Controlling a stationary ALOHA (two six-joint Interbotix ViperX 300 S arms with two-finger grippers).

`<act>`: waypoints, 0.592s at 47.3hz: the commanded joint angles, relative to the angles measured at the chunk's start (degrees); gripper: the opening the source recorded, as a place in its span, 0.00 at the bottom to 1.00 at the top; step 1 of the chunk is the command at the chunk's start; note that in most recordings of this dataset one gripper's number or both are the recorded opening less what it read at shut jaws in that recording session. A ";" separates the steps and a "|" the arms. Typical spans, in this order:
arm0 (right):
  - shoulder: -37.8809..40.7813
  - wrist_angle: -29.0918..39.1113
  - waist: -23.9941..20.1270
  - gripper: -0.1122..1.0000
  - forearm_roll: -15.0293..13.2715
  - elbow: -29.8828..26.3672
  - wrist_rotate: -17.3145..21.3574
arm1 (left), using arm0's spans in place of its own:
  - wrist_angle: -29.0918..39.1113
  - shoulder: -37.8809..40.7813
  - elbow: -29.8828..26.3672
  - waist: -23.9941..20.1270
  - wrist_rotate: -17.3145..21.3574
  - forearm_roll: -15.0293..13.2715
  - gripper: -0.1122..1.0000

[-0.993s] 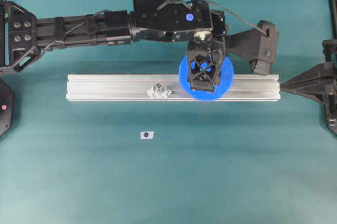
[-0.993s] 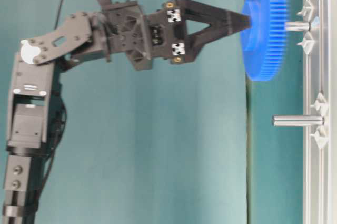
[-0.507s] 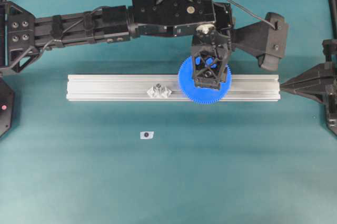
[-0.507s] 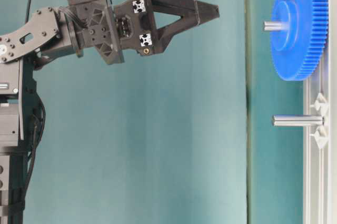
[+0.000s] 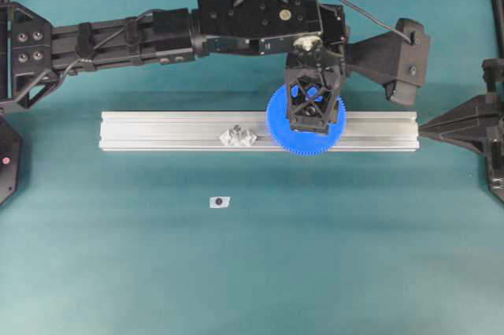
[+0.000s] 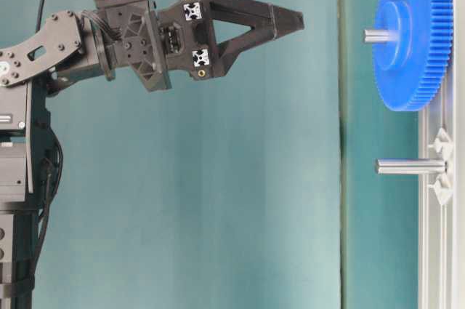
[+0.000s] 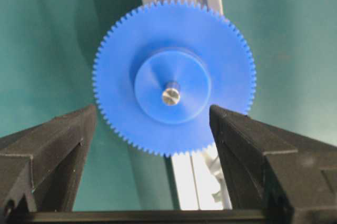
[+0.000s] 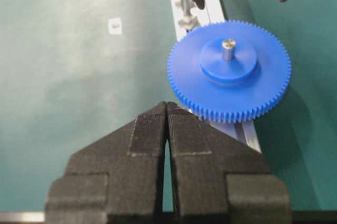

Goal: Find the location of the shaft and insert the large gear.
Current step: 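Lower the blue gear onto the shaft and open the left gripper, then raise the open left gripper above the seated gear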

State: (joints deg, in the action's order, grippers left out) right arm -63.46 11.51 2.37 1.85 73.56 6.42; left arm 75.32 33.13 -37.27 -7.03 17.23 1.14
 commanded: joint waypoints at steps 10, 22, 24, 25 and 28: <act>0.26 -0.18 0.18 0.10 0.09 -0.79 0.62 | 2.20 -2.11 -1.49 0.97 -2.02 0.09 0.84; 0.26 -0.18 0.09 0.10 0.09 -0.79 0.62 | 1.23 -2.20 -1.58 0.97 -2.90 0.09 0.86; 0.26 -0.18 0.09 0.10 0.09 -0.79 0.62 | 1.23 -2.11 -1.58 0.97 -3.08 0.09 0.87; 0.26 -0.26 0.09 0.10 0.09 -0.79 0.62 | 1.23 -2.11 -1.58 0.97 -3.08 0.09 0.87; 0.26 -0.18 0.18 0.10 0.09 -0.88 0.62 | 1.23 -2.11 -1.58 1.05 -3.16 0.09 0.89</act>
State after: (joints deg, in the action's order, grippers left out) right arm -63.46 11.60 2.37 1.85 73.56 6.42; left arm 76.82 33.13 -37.27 -6.24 14.15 1.14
